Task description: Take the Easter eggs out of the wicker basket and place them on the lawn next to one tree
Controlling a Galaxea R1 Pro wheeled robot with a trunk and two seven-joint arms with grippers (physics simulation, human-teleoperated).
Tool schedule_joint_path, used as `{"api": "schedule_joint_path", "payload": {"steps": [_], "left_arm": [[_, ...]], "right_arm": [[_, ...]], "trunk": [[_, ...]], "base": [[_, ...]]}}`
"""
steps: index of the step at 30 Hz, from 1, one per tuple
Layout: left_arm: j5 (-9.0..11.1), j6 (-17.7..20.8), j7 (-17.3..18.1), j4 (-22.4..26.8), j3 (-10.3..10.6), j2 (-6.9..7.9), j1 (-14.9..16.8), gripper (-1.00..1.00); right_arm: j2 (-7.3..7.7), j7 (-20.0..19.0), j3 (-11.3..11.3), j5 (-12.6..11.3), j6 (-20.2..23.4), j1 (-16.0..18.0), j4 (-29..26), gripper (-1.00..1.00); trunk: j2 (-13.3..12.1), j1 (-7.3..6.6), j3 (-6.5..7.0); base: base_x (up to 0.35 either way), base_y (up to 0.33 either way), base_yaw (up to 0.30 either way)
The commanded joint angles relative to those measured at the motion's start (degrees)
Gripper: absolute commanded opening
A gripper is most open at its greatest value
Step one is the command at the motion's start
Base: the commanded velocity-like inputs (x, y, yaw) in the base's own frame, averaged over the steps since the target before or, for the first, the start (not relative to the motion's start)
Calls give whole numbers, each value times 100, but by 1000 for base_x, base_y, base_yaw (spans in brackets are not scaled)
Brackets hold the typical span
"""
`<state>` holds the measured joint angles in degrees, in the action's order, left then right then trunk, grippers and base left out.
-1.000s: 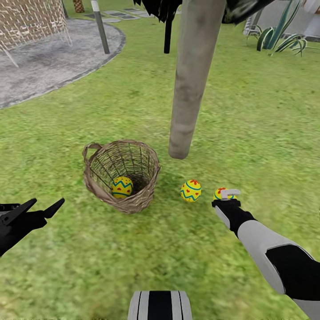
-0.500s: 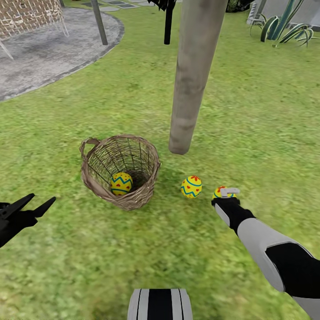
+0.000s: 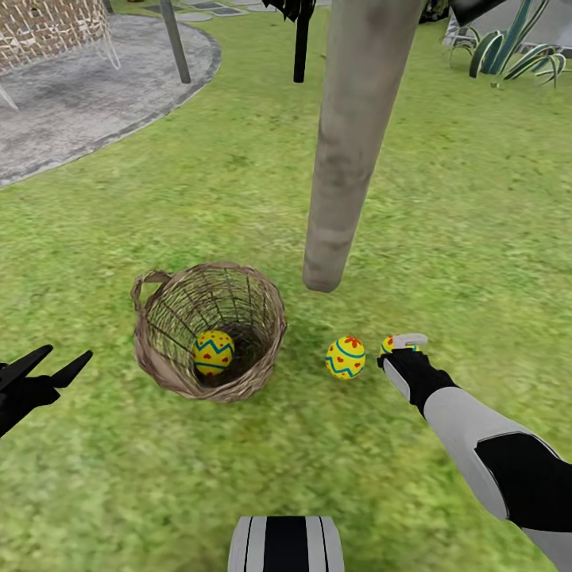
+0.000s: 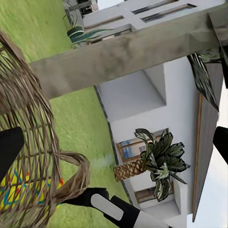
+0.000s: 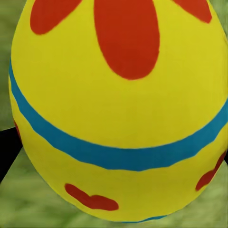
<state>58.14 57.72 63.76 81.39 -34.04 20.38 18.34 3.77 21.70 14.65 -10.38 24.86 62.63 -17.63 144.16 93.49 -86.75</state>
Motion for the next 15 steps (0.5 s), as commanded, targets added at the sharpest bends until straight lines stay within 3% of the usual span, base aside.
{"api": "schedule_joint_path", "payload": {"steps": [1,7,10,15], "left_arm": [[5,28,12,0,-5,1,2,100],[7,37,13,8,-188,8,2,100],[7,37,13,8,-207,13,2,100],[8,37,13,8,-209,11,2,100]], "right_arm": [[5,27,46,-76,27,-2,-8,-100],[8,12,46,-82,44,13,-162,-100],[1,-7,44,-118,386,206,-105,-100],[-145,0,46,-83,457,272,-66,-100]], "trunk": [[1,-1,-3],[7,10,-92],[11,17,-158],[17,30,-269]], "base": [[8,0,0],[1,0,0],[0,0,0],[0,0,0]]}}
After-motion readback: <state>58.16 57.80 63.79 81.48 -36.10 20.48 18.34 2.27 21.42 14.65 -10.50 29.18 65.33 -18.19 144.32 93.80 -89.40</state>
